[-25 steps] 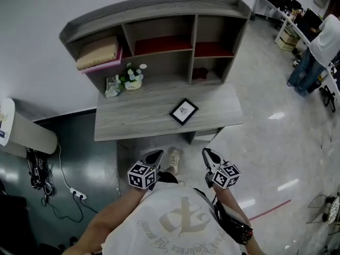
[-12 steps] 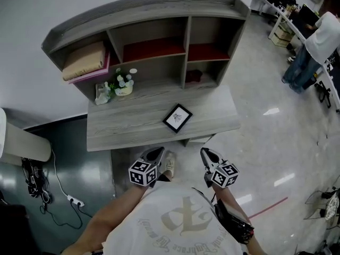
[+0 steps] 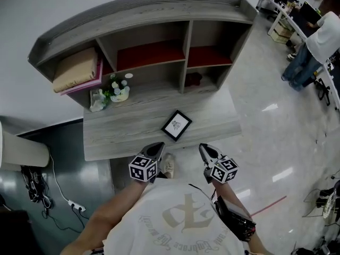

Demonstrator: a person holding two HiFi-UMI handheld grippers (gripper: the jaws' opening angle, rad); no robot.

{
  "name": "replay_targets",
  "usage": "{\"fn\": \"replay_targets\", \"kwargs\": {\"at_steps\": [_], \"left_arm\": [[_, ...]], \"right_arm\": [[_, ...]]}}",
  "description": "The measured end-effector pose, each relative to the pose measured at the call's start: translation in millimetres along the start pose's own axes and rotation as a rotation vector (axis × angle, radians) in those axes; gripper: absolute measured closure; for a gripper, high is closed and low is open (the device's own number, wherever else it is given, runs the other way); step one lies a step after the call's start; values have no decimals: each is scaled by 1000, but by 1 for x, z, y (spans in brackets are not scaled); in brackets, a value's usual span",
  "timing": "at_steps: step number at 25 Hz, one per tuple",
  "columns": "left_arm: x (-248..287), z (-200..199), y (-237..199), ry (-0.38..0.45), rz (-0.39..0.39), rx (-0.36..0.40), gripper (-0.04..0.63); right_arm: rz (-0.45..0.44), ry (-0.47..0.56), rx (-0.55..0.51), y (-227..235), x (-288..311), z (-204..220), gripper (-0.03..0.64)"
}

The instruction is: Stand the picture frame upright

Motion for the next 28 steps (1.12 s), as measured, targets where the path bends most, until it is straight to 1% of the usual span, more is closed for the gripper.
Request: {"fn": "replay_targets", "kwargs": {"at_steps": [9,20,28], "left_arm": [[35,-27,-30,-27,30,6,581],[73,-50,-65,-74,64,7,581],[103,-56,-89,-124,80,26,581]], "right_arm": [[36,-48,22,18,38,-12,612],[94,-98,81,44,77,-16,612],[121,-165,115,61,108,-13,612]]}}
Point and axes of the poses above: the fingertips, and each gripper's own axes: x forward along the fingers, y to its right, z out of its underside, the point moved 6 cm from there along -x, backward along the fingers, and after that the axes turned 3 degrees about -x, right-handed, at the moved point
